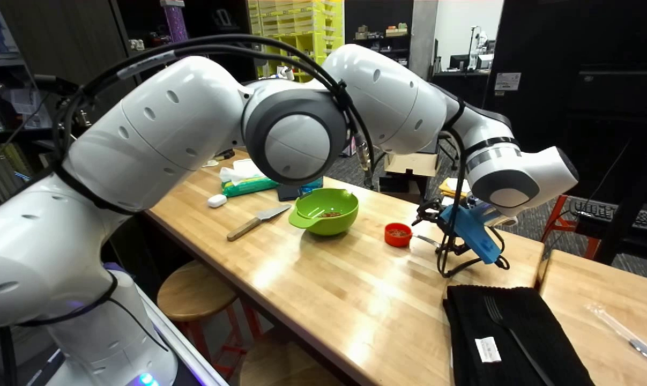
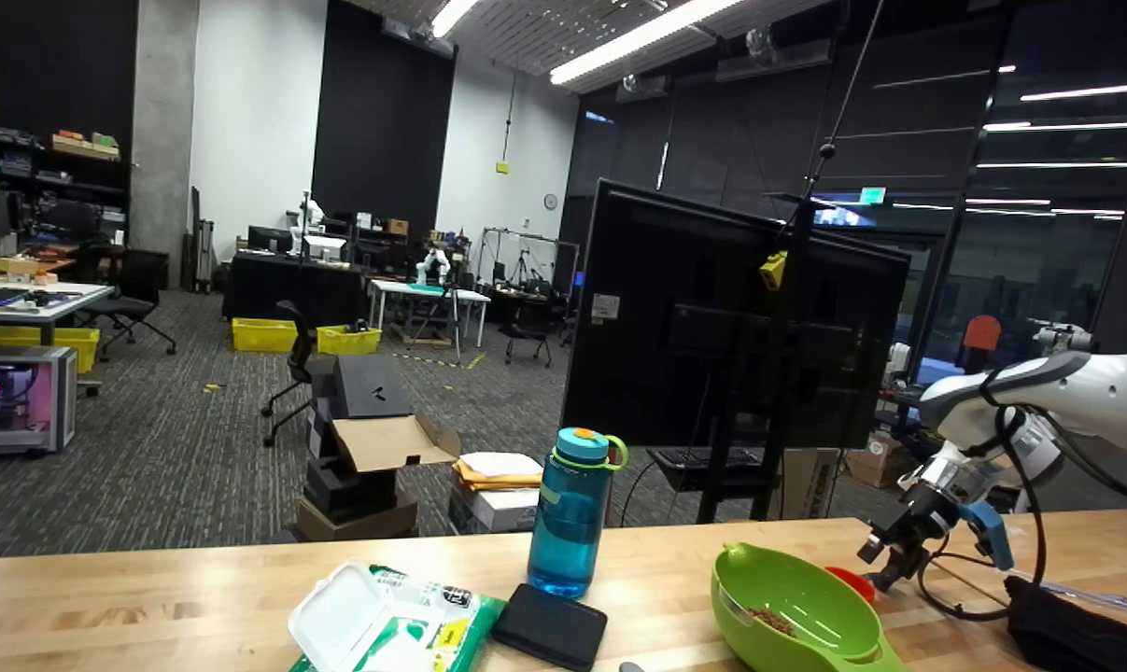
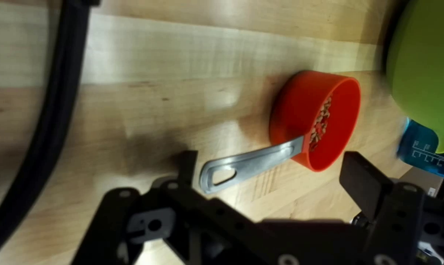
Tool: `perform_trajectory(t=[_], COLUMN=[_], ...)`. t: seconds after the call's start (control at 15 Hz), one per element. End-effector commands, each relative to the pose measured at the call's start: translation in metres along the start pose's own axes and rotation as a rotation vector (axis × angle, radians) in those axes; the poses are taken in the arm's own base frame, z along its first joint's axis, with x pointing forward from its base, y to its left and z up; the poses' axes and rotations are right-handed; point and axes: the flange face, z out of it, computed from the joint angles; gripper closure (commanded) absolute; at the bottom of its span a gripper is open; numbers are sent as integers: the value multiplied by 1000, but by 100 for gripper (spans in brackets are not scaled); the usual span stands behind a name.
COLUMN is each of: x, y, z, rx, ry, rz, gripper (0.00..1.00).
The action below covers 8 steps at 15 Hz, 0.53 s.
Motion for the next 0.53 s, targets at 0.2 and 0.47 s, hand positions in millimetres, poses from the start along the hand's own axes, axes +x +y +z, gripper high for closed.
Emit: perform_trajectory(t=[0.2,0.47], x=[-2,-3], y=[0,-1], z=[8,11], rx=[57,78], ry=[-34,-47], rz=[-30,-43], gripper=[0,0])
